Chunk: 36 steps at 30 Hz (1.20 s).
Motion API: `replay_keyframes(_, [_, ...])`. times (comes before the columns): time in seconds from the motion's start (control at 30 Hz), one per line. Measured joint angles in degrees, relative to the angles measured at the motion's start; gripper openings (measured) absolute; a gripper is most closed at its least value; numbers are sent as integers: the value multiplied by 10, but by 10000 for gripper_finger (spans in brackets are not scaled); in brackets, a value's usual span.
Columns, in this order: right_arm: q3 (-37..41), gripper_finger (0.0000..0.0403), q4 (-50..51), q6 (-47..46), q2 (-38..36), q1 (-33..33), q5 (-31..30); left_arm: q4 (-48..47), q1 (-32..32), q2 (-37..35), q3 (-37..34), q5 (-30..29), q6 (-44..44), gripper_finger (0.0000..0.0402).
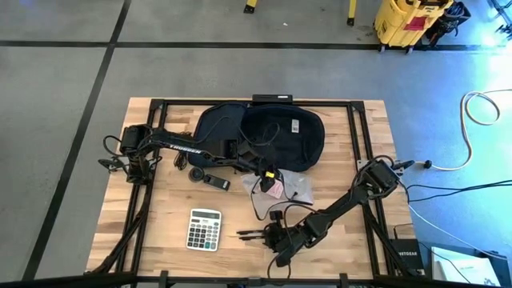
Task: Unpack backpack
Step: Put the black pen into the transparent zip bag
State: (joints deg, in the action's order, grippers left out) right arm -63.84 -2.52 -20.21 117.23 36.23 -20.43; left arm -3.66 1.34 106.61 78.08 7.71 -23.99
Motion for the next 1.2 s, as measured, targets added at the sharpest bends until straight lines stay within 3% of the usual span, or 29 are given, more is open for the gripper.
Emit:
replay_keyframes(0.7, [-4, 7, 44, -4, -15, 3, 49, 0, -2, 0, 0, 0, 2, 0])
replay_keyframes(0.93, [-67, 3, 188, -39, -78, 36, 59, 0, -2, 0, 0, 0, 2, 0])
replay_keyframes(1.2, [-176, 3, 393, -64, -138, 80, -18, 1, -2, 0, 0, 1, 4, 0])
